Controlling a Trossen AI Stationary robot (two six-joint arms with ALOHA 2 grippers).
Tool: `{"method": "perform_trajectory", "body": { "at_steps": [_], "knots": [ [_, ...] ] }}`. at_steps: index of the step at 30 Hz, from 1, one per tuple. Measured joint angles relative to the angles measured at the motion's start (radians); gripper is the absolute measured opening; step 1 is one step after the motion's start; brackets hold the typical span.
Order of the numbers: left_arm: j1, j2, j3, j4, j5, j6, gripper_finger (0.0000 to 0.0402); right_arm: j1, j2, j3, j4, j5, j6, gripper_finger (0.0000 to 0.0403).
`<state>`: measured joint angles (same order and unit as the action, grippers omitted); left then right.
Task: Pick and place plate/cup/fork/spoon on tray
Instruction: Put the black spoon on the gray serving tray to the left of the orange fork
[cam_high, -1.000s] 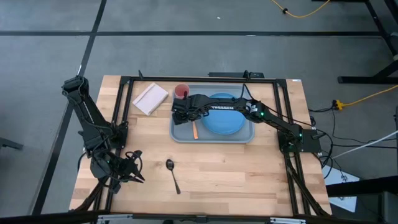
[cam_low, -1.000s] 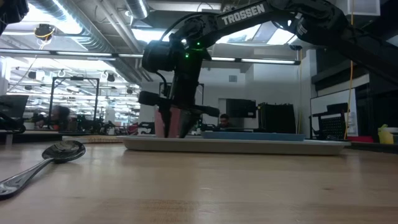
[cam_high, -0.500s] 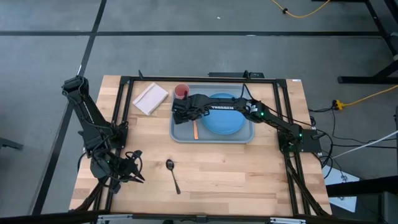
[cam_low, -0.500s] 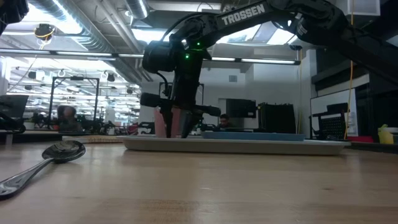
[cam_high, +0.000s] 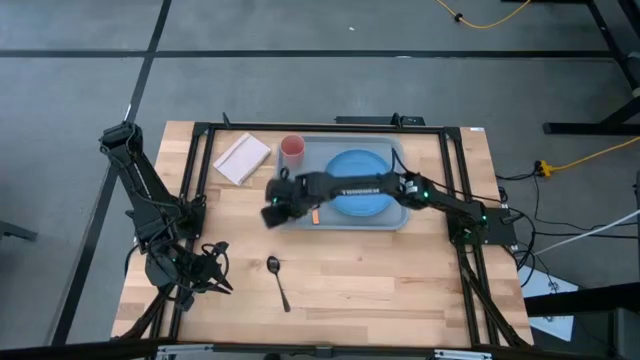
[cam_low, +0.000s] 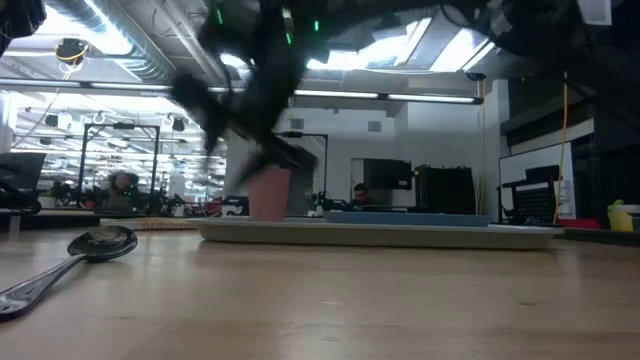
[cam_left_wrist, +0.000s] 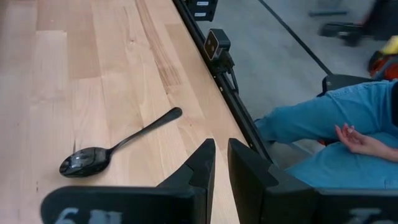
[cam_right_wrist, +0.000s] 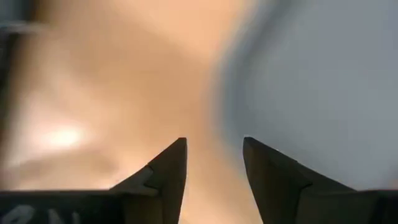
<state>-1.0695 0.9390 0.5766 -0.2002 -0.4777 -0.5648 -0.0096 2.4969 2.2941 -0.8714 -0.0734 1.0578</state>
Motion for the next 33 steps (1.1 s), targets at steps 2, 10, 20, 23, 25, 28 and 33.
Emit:
{"method": "perform_trajectory", "body": {
  "at_steps": [2,10,20,23,25,28,33],
  "knots": [
    [0.0,0.0,0.0,0.0,0.0,0.0,0.0037,0.054,-0.006,0.017,0.073,0.014,0.011,0.0162],
    [0.0,0.0,0.0,0.0,0.0,0.0,0.0037,0.293,-0.008,0.017,0.248,0.239,0.118,0.0162],
    [0.0,0.0,0.0,0.0,0.0,0.0,0.0037,0.411,0.094,0.017,0.672,0.284,0.111,0.0162],
    [0.0,0.0,0.0,0.0,0.0,0.0,0.0037,0.401,0.127,0.016,0.74,0.23,0.094,0.0162],
    [0.0,0.0,0.0,0.0,0.0,0.0,0.0037,0.4,0.135,0.016,0.735,0.225,0.098,0.0162],
    [0.0,0.0,0.0,0.0,0.0,0.0,0.0037,0.405,0.135,0.016,0.702,0.203,0.115,0.0162],
    [0.0,0.0,0.0,0.0,0.0,0.0,0.0037,0.417,0.135,0.016,0.536,0.202,0.118,0.0162]
  ]
}}
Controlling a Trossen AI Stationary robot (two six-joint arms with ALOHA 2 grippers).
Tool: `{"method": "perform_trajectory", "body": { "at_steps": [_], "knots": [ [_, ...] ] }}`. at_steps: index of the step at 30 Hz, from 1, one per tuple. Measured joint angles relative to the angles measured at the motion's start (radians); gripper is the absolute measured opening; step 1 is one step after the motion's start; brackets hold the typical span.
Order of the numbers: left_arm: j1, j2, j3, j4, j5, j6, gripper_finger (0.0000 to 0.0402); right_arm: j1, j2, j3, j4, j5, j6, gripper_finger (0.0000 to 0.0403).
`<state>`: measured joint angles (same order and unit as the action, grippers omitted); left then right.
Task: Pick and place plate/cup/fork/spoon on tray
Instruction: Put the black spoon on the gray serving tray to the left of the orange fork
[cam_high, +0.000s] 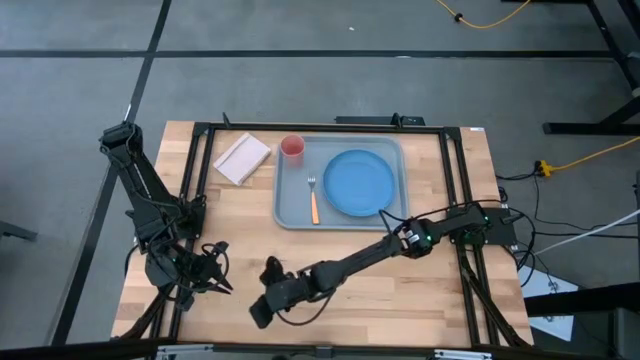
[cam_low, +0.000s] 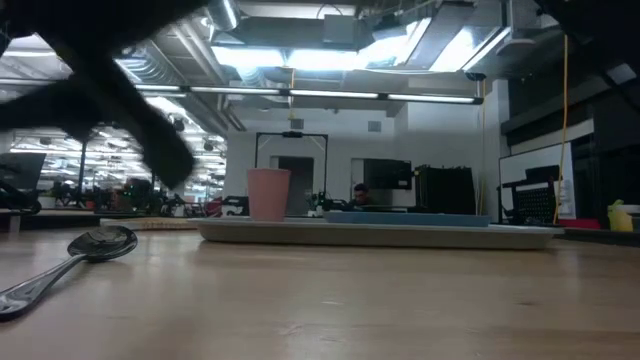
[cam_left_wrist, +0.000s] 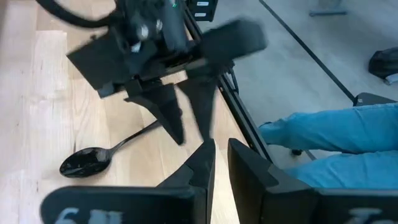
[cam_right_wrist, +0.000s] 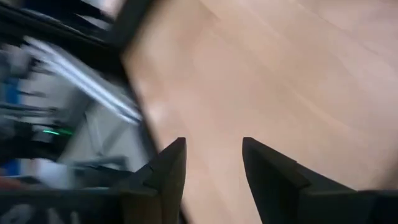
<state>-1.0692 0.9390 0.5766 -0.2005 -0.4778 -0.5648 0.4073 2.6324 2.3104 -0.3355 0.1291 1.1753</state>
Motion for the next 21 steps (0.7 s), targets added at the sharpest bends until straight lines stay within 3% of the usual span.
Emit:
{"method": "perform_trajectory", "body": {
  "at_steps": [4,21],
  "knots": [
    [0.0,0.0,0.0,0.0,0.0,0.0,0.0037,-0.001,0.0,0.0,-0.18,0.0,0.059,0.0162],
    [0.0,0.0,0.0,0.0,0.0,0.0,0.0037,-0.074,0.0,0.001,-0.348,0.035,0.066,0.0162]
  ]
}}
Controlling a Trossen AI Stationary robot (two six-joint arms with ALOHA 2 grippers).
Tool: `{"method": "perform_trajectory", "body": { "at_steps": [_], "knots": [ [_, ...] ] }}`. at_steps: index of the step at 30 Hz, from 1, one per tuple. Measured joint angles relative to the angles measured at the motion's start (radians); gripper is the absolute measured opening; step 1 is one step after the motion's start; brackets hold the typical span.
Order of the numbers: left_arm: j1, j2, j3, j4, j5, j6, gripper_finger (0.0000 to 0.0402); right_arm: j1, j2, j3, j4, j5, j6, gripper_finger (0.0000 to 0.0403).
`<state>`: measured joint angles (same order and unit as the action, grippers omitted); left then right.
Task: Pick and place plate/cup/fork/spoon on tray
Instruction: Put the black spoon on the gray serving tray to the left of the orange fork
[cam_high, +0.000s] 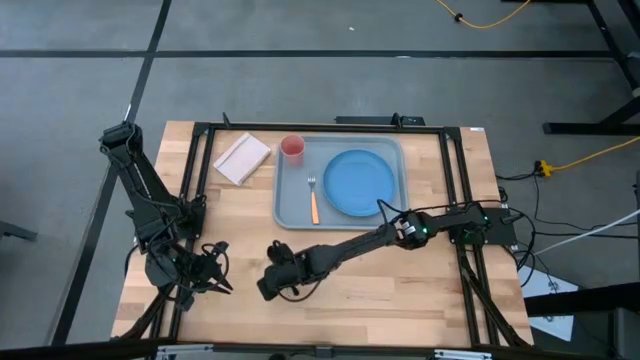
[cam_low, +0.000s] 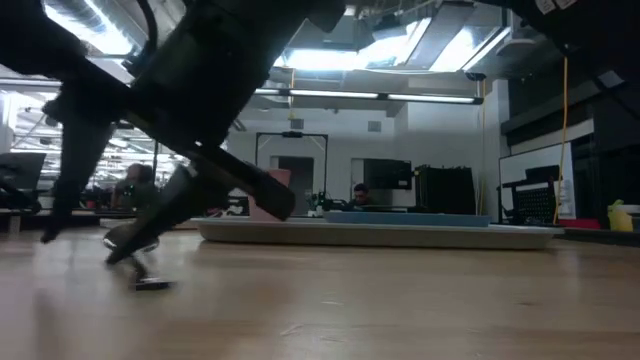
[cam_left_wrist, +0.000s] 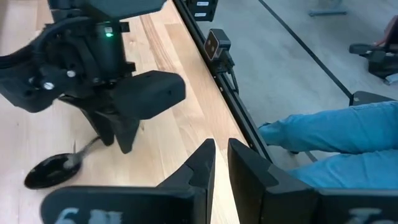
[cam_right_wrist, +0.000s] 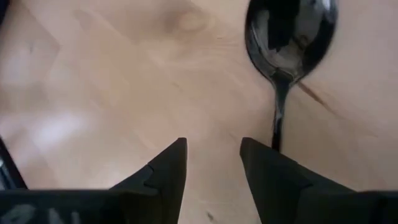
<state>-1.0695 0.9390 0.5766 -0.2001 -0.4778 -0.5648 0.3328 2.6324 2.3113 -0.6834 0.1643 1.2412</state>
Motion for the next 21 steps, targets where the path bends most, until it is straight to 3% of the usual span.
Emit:
{"method": "perform_trajectory", "body": {
  "at_steps": [10,18,21],
  "knots": [
    [0.0,0.0,0.0,0.0,0.0,0.0,0.0037,-0.019,-0.006,0.003,-0.065,0.003,0.026,0.0162],
    [0.0,0.0,0.0,0.0,0.0,0.0,0.0037,-0.016,-0.024,0.036,-0.067,0.007,-0.129,0.0162],
    [0.0,0.0,0.0,0.0,-0.001,0.0,0.0037,-0.015,-0.056,0.038,-0.122,0.078,-0.145,0.0162]
  ]
}}
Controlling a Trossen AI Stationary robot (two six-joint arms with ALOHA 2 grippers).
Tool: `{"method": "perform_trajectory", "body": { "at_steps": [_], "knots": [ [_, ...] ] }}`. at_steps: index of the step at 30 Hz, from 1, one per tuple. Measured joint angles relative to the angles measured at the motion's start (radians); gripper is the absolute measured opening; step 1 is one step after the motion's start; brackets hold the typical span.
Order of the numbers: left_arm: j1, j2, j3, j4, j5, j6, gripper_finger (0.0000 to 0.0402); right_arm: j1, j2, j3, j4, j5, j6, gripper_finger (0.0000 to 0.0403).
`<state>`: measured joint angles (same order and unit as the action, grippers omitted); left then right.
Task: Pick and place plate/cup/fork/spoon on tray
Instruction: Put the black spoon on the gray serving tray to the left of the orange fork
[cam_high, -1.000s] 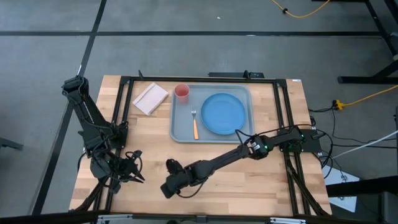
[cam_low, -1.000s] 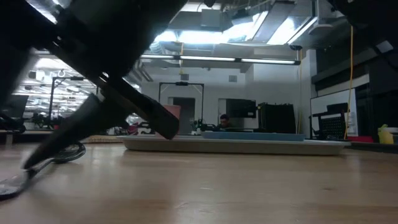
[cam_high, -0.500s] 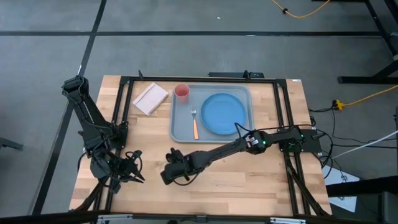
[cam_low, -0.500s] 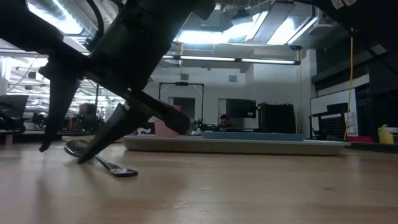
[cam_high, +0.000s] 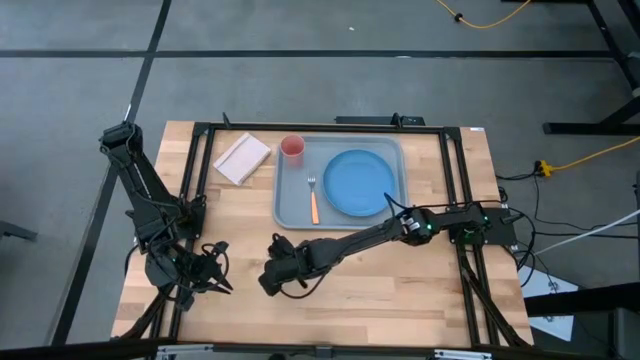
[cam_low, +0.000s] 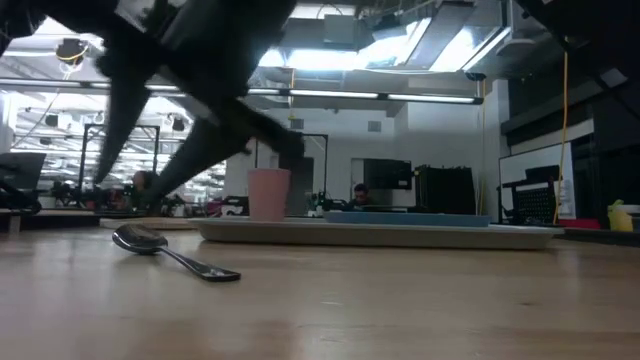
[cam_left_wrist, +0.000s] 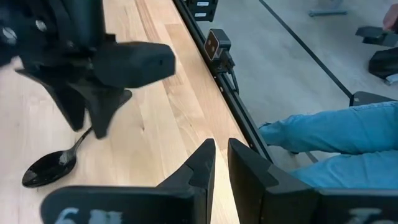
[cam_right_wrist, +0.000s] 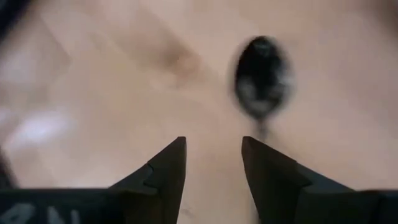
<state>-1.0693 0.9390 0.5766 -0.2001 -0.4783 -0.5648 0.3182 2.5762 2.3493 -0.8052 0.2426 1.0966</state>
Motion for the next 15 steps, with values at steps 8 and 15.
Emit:
{"method": "perform_trajectory", "body": {
  "at_steps": [8,15],
  "knots": [
    [0.0,0.0,0.0,0.0,-0.007,0.0,0.0037,0.005,0.002,-0.008,-0.123,0.006,-0.033,0.0162],
    [0.0,0.0,0.0,0.0,-0.008,0.001,0.0037,0.019,0.006,-0.011,-0.138,-0.004,-0.111,0.0162]
  ]
}}
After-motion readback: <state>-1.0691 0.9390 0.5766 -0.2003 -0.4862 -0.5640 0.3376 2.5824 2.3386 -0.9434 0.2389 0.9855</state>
